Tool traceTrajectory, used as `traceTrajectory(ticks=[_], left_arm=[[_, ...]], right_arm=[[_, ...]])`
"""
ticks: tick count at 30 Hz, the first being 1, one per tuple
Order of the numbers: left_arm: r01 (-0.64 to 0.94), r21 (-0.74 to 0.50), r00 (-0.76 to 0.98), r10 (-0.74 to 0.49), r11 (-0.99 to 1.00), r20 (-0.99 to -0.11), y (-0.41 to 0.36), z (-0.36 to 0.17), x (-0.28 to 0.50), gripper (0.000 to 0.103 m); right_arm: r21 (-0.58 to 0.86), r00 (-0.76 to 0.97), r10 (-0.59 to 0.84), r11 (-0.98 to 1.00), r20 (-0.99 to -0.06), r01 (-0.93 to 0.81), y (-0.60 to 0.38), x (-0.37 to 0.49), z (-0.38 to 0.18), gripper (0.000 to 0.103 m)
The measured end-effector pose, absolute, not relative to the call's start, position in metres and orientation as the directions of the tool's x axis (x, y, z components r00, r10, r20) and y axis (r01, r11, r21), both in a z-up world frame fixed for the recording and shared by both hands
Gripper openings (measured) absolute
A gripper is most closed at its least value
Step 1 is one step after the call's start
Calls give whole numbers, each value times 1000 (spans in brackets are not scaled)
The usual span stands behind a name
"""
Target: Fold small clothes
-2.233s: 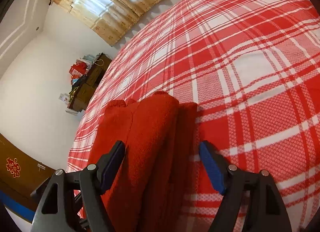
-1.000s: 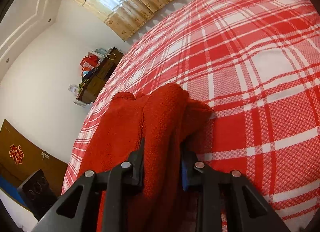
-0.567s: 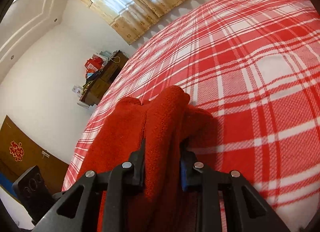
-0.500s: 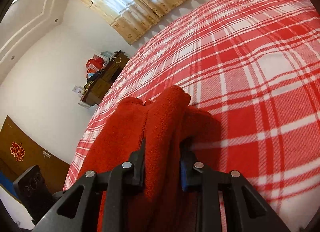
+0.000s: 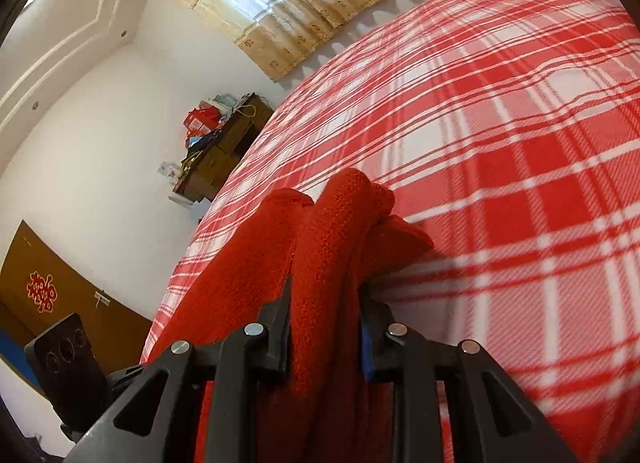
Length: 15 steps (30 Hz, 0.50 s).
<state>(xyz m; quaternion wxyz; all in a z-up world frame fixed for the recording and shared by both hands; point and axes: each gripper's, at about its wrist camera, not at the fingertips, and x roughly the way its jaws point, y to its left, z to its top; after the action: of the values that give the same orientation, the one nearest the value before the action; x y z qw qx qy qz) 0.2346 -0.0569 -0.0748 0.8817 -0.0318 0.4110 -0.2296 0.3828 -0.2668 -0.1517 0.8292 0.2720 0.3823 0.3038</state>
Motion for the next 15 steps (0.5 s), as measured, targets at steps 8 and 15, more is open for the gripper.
traceTrajectory(ticks=[8, 15], left_arm=[[355, -234, 593, -412, 905, -692, -29, -68, 206, 39], [311, -235, 633, -385, 921, -671, 7, -63, 188, 39]], right_arm=[[693, 500, 745, 638, -442, -337, -222, 359, -142, 26], [697, 466, 775, 610, -427, -377, -176, 351, -131, 26]])
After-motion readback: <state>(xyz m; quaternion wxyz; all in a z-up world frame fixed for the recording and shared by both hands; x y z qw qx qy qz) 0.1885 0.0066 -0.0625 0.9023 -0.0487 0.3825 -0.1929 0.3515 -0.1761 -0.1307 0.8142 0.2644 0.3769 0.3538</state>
